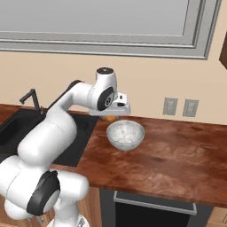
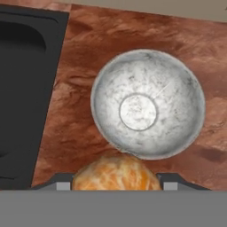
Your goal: Pick the kiwis from the cabinet and place them in one bowl. Pick the tangerine from the sink and place it in the other bowl.
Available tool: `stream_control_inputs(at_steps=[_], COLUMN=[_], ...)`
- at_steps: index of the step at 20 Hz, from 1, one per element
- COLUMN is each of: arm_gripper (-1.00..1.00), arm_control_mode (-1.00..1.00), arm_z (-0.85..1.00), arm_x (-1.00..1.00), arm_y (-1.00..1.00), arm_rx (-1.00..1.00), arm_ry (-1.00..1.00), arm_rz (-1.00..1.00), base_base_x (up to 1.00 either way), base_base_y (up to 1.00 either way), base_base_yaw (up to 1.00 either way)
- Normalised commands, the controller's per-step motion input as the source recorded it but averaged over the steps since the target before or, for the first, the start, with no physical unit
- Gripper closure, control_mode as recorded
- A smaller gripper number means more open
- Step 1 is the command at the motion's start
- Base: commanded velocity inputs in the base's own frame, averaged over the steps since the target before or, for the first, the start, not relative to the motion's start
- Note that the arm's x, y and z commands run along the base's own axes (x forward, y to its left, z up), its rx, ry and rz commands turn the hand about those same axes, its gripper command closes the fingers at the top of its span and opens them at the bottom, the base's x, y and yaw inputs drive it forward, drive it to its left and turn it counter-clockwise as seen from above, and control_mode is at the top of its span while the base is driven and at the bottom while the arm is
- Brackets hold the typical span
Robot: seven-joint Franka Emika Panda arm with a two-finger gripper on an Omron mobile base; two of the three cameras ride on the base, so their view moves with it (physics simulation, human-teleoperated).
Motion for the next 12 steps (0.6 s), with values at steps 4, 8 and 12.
stream_control_inputs(at_steps=[4,8,12], arm_gripper=[1.00,1.00,1.00], arm_control_mode=[-1.00,-1.00,-1.00], arm_z=[-0.24,-0.27,-0.27], arm_x=[0.42,0.38,0.18], arm_y=[-0.19,-0.19,-0.34], arm_rx=[0.00,0.00,0.01], arm_ry=[0.00,0.00,0.00], arm_rz=[-0.05,-0.05,-0.01], base_base_x=[0.00,0.00,0.00], base_base_y=[0.00,0.00,0.00], base_base_yaw=[0.00,0.00,0.00])
